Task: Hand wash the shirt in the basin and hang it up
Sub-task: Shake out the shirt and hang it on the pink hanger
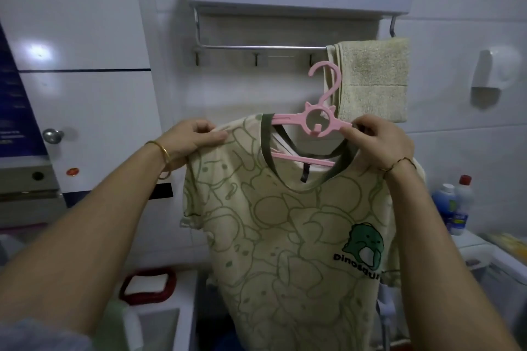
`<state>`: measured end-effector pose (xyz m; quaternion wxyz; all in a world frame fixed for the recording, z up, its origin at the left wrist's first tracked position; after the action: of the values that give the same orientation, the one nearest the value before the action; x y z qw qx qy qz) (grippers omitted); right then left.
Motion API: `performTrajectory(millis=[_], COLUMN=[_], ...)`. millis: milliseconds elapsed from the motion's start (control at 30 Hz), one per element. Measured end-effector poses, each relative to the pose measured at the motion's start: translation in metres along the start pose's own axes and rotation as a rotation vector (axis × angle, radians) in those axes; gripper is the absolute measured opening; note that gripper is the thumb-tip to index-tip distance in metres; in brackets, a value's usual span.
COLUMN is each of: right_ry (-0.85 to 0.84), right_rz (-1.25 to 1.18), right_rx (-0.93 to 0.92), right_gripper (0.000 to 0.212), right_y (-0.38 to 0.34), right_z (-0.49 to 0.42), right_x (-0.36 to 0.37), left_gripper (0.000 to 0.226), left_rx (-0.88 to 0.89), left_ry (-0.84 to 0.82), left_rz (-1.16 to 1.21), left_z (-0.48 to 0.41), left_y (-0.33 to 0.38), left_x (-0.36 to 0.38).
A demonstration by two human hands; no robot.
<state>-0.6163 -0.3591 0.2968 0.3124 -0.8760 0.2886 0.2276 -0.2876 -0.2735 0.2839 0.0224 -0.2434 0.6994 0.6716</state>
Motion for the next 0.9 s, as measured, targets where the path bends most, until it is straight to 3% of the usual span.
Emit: performTrajectory(millis=[67,167,333,433,567,800,900], right_ry=[0.016,0.042,0.067,0.081,0.075,0.050,0.020], right_rz=[-0.015,-0.034,-0.057,-0.063,-0.069,-0.058,-0.043], right_rx=[-0.004,-0.016,-0.041,-0.067,-0.102,-0.179,-0.217], right_gripper=[0.029,0.031,0.032,0.033,0.033,0.032,0.035], right_y=[0.002,0.003,0.000,-0.004,-0.009,-0.018,-0.021], right_z=[0.001,0.001,-0.003,-0.006,-0.009,-0.014,-0.017], right_x=[-0.003,-0.005,-0.004,-0.003,-0.002,0.001,0.009], left_gripper=[0.017,0.026,0.026,0.021,0.022,0.011,0.012], left_rx=[0.011,0.056,0.163,0.221,0.316,0.416,0.404], left_ry=[-0.006,0.160,0.213,0.154,0.086,0.125,0.105], left_rz=[0.094,0.237,-0.049,-0.122,-0.454,-0.417,-0.538], left_z=[-0.001,-0.006,-0.007,-0.001,0.009,0.012,0.007], left_y=[0.006,0.010,0.024,0.037,0.055,0.070,0.071], left_x=[-0.002,-0.019,-0.011,0.002,0.024,0.033,0.049])
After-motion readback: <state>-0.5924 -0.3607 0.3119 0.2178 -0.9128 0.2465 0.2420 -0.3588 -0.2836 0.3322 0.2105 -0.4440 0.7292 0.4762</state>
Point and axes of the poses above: each hand's wrist, its own z-axis away from the middle knuckle, its own x-axis out of the palm, y = z × x, the point moved 9 cm from there along -z, towards the middle knuckle, and after that the axes turned 10 degrees about -x, right-handed, at the moved point
